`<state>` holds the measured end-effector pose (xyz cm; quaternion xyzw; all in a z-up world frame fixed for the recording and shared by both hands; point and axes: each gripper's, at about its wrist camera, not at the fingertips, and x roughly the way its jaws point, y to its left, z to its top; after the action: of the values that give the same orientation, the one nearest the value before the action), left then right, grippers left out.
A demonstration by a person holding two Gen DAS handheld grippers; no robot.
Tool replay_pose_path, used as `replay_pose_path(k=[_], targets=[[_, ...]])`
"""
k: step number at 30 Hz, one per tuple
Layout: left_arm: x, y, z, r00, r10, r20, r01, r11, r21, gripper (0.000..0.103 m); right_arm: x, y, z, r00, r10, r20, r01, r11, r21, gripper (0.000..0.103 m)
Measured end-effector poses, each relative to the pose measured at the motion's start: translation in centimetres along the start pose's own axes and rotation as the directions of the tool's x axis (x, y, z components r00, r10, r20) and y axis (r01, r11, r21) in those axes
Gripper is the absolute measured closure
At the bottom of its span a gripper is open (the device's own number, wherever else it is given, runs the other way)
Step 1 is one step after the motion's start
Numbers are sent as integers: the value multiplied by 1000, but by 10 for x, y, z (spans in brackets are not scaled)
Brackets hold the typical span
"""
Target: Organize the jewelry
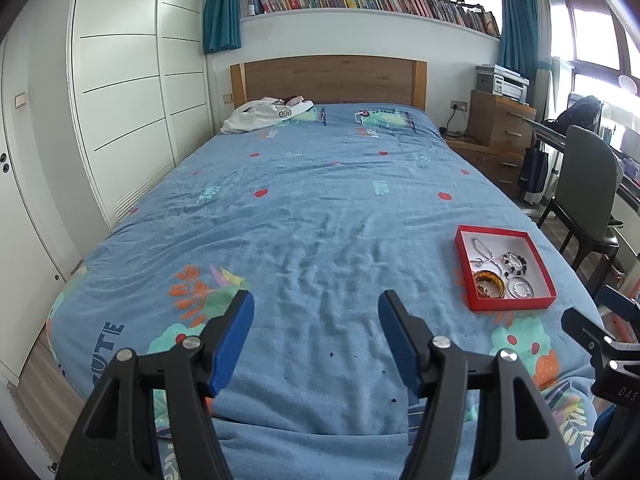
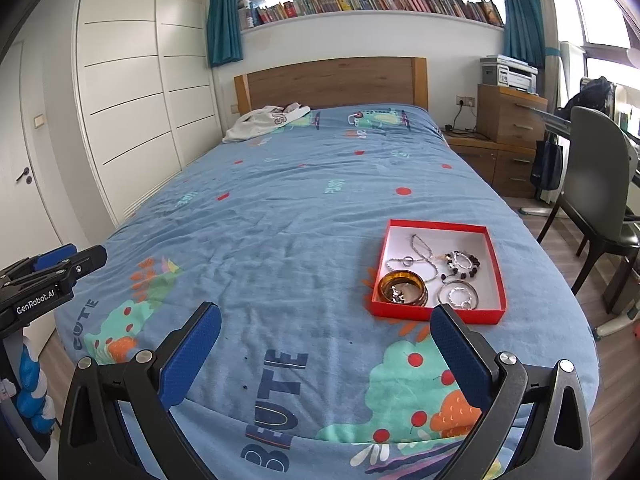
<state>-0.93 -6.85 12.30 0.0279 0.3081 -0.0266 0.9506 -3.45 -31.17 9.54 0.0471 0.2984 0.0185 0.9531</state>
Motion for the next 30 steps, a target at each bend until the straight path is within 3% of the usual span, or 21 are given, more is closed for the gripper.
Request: replay_pose_path(k=[30], targets=[[5, -6, -9, 1000, -2, -17, 2, 1000, 2, 40, -6, -9, -1, 1000, -23, 18, 22, 1000, 14, 1]])
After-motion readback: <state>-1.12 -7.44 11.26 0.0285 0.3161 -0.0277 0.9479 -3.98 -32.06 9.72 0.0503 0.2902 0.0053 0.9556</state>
